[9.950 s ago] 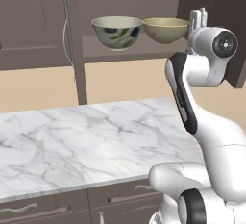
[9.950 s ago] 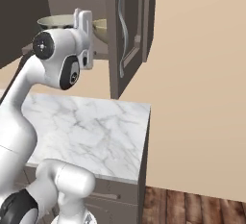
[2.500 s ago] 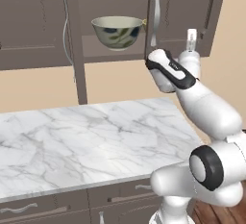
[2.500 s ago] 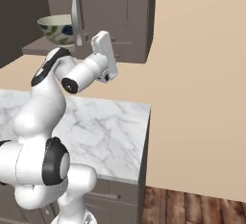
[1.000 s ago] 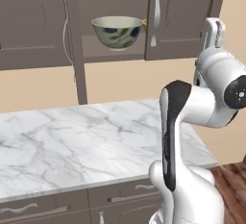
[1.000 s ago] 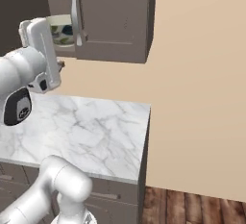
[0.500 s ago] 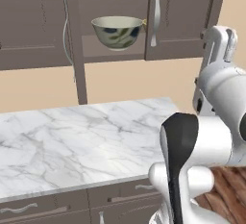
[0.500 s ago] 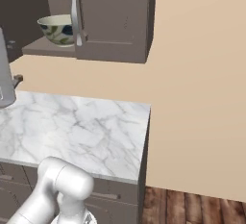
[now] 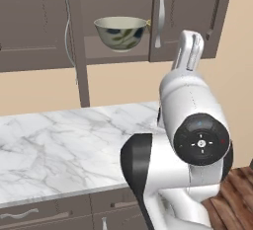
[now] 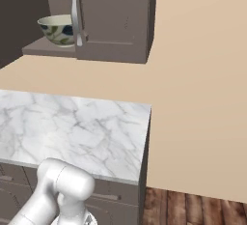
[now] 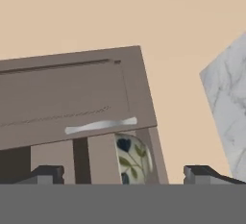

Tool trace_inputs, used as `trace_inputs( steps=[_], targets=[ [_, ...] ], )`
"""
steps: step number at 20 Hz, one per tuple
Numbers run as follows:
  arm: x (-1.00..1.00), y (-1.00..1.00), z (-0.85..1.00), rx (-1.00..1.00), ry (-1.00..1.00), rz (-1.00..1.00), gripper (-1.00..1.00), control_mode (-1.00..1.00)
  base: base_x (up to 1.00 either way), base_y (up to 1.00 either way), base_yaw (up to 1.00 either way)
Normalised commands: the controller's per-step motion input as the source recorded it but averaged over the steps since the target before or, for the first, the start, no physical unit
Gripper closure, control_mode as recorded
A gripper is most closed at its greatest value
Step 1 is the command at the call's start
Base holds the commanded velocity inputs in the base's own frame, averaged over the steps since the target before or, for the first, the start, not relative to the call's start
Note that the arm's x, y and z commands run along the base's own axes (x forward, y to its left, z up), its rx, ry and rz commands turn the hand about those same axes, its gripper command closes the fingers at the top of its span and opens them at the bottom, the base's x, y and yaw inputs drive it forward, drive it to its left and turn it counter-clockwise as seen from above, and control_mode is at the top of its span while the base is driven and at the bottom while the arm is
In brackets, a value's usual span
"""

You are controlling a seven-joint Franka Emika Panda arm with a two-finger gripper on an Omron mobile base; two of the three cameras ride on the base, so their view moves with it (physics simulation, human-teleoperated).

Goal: Open the cabinet. Pick the bowls from the counter and place them in the cabinet. Then close the cabinet.

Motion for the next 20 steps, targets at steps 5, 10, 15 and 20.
trace_inputs(
  steps=[5, 10, 15, 20],
  targets=[
    [-0.01, 0.63, -0.03, 0.05, 0.00, -0.02, -1.00, -1.00, 0.00, 0.00, 0.00],
    [0.08, 0.66, -0.05, 0.00, 0.00, 0.00, -1.00, -1.00, 0.00, 0.00, 0.00],
    [0.15, 0.66, -0.13, 0.00, 0.00, -0.02, -1.00, -1.00, 0.00, 0.00, 0.00],
    [0.30, 0.73, -0.21, 0.00, 0.00, -0.05, -1.00, -1.00, 0.00, 0.00, 0.00]
  ],
)
